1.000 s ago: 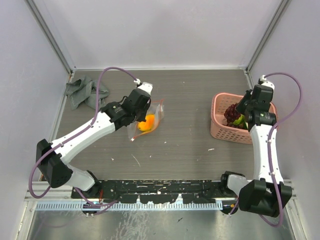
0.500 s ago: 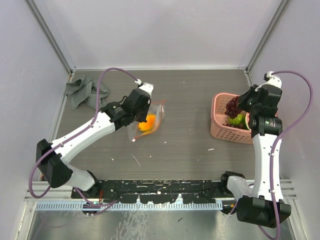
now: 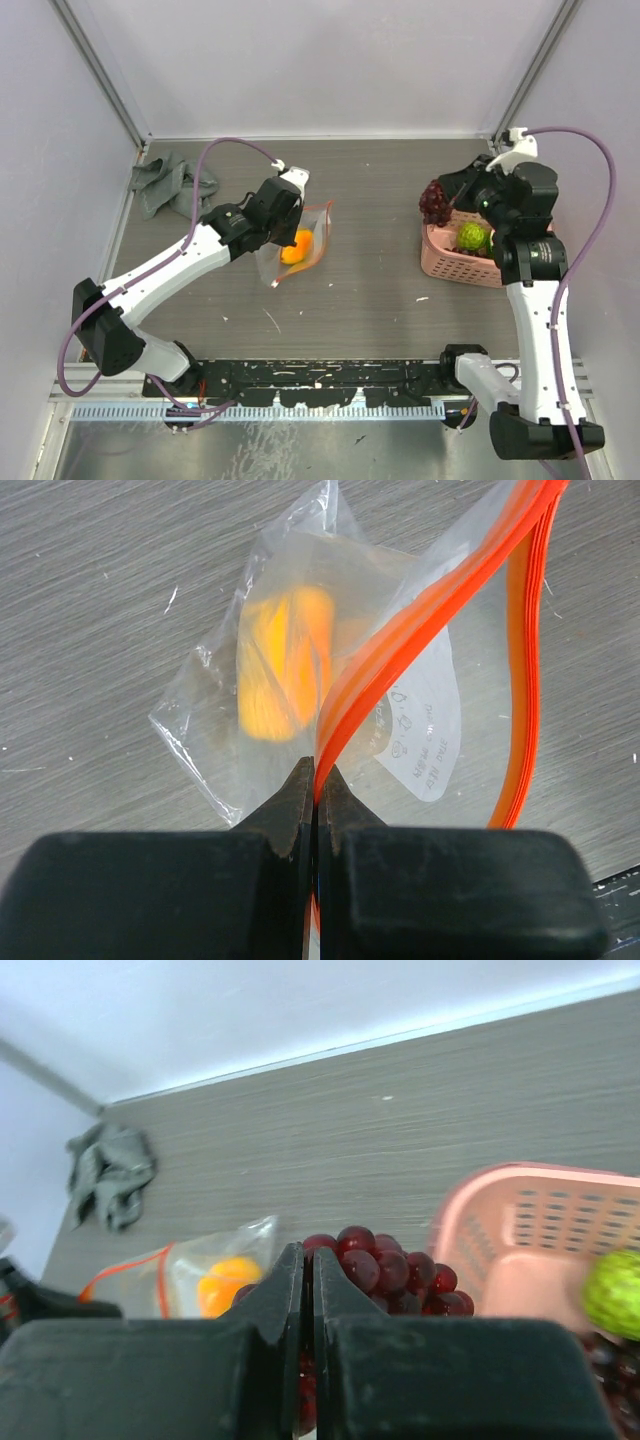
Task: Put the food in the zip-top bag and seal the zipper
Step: Place the fake fruit in the zipper food storage bag.
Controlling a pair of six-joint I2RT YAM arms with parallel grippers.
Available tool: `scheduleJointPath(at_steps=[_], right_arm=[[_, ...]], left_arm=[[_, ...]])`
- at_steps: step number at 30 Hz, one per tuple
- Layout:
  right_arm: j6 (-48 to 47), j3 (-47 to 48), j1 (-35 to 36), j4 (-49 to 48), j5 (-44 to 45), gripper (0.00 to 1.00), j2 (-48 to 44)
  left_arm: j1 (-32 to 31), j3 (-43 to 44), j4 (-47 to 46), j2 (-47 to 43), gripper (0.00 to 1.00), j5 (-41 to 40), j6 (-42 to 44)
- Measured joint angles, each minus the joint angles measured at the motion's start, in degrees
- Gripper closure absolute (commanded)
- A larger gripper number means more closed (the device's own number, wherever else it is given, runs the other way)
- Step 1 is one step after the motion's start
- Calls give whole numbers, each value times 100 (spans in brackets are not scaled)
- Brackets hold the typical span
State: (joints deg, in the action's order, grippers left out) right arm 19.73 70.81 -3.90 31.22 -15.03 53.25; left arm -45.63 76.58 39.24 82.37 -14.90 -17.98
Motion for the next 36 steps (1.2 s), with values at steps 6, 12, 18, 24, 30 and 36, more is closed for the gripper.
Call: scheduleJointPath(at_steps=[6,12,18,24,30,36], right_arm=[[221,35,1237,-234,-28,99,149],[448,35,2264,-608,59,99,494],[612,35,3342,-1134,361,99,879],[789,35,3985,-1591,586,99,1283],[973,-20,4321,-2116,809,99,1475],[1180,-437,4371,-2699,927,99,1591]], left_arm=[[0,0,-2,0,100,79,-72],[0,0,-22,0,100,138,-98],[0,-15,-90,-7,100,188,-184],[0,-76,-133,-52,100,221,-254],[46,-131,-205,-98,100,297,-415],[76,-243,-284,-262,100,463,-542]])
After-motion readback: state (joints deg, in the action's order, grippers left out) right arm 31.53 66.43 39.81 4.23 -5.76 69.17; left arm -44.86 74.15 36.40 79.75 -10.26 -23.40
